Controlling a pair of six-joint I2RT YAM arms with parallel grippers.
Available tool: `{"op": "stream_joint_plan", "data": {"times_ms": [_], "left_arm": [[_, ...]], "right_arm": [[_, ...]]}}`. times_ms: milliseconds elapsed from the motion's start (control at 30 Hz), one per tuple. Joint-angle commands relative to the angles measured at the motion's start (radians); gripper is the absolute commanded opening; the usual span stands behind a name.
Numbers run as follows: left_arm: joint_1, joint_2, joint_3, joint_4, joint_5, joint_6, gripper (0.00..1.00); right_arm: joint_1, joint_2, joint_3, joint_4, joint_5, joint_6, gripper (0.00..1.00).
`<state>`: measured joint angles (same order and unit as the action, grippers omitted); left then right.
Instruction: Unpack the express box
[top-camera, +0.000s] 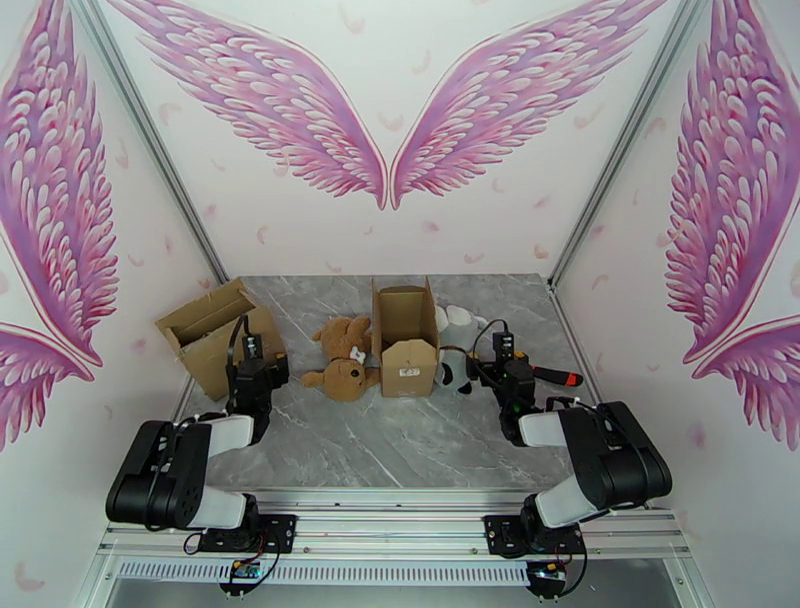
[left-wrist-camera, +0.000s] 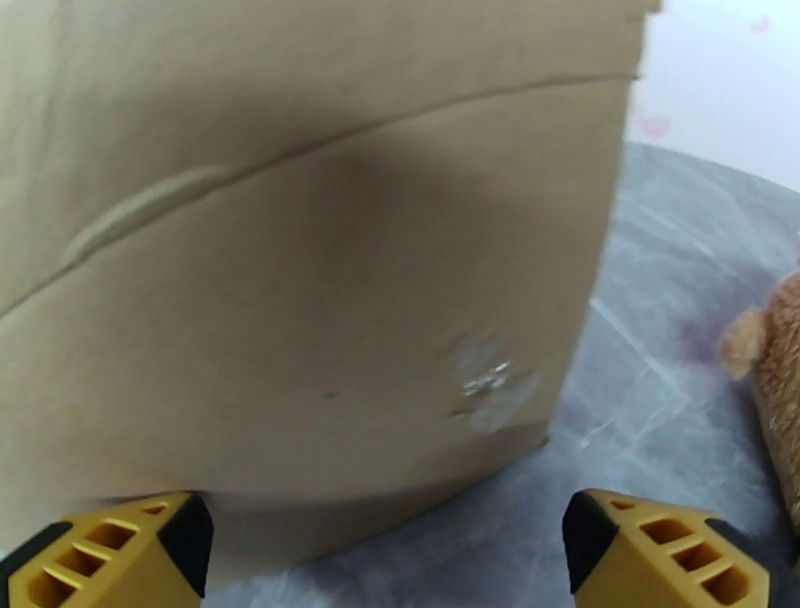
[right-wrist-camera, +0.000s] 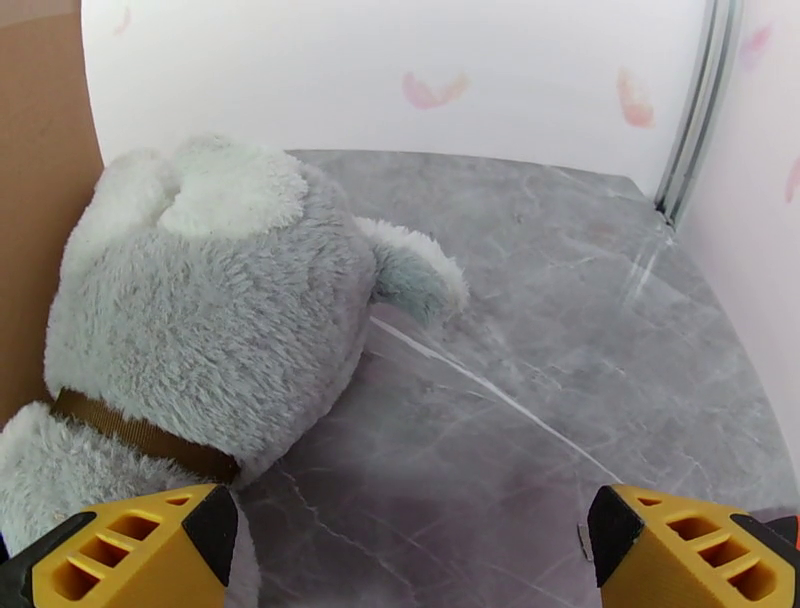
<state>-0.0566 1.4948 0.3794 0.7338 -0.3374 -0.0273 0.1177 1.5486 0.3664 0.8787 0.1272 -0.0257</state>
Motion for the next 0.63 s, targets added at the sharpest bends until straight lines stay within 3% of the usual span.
{"op": "stream_joint_plan", "data": {"times_ms": [0, 600], "left_arm": [[0.017, 0.034, -0.002, 0.158, 0.091, 0.032, 0.99], [0.021, 0.028, 0.006, 0.133, 0.101, 0.030, 0.99]], "right_arm": [[-0.009, 0.001, 0.024, 0.000, -0.002, 0.009, 0.99], [-0.013, 0.004, 0.030, -0.009, -0.023, 0.005, 0.99]]}}
